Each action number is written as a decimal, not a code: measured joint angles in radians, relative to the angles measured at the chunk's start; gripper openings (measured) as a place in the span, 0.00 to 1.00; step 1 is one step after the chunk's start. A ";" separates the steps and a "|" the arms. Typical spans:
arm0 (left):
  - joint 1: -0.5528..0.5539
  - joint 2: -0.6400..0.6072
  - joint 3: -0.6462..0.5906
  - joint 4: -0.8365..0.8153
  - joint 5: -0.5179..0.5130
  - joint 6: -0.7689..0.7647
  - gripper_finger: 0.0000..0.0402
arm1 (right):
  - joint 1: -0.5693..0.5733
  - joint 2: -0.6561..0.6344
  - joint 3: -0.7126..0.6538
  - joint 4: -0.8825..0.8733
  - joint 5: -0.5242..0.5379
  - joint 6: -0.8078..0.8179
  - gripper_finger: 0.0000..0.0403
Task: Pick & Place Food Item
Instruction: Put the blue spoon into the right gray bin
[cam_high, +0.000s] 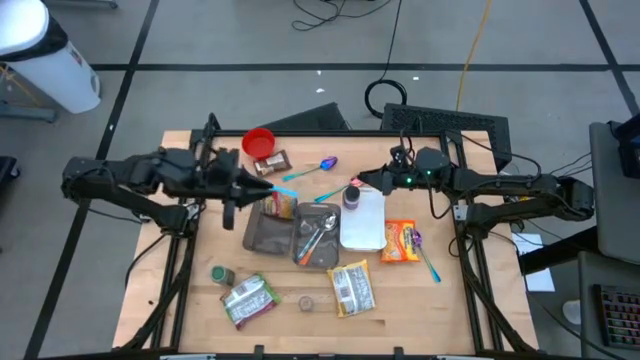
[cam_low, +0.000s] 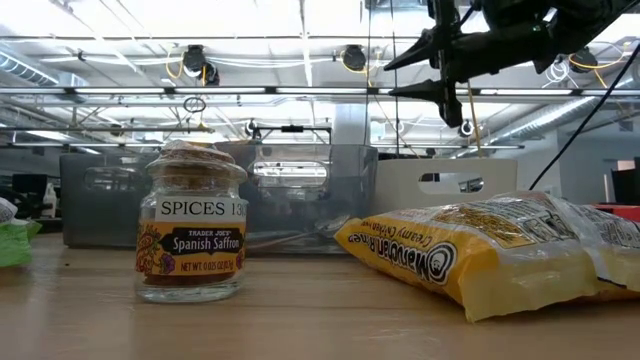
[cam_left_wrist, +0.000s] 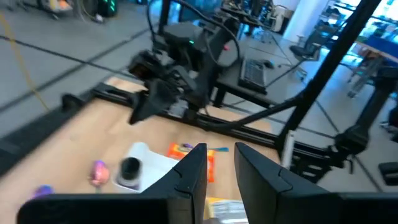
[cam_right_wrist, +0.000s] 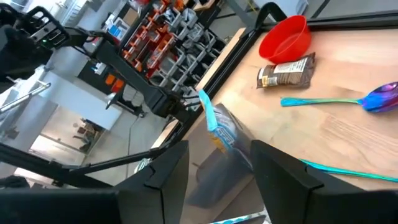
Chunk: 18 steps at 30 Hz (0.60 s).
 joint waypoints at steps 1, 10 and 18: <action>0.009 -0.019 -0.012 0.001 -0.001 0.016 0.22 | 0.000 0.000 0.000 0.000 0.014 0.000 0.41; 0.089 -0.192 -0.128 -0.006 -0.154 0.028 0.22 | 0.000 0.000 0.000 0.012 0.228 0.014 0.41; 0.102 -0.223 -0.132 0.000 -0.166 0.018 0.22 | 0.000 0.000 0.000 0.067 0.352 -0.001 0.41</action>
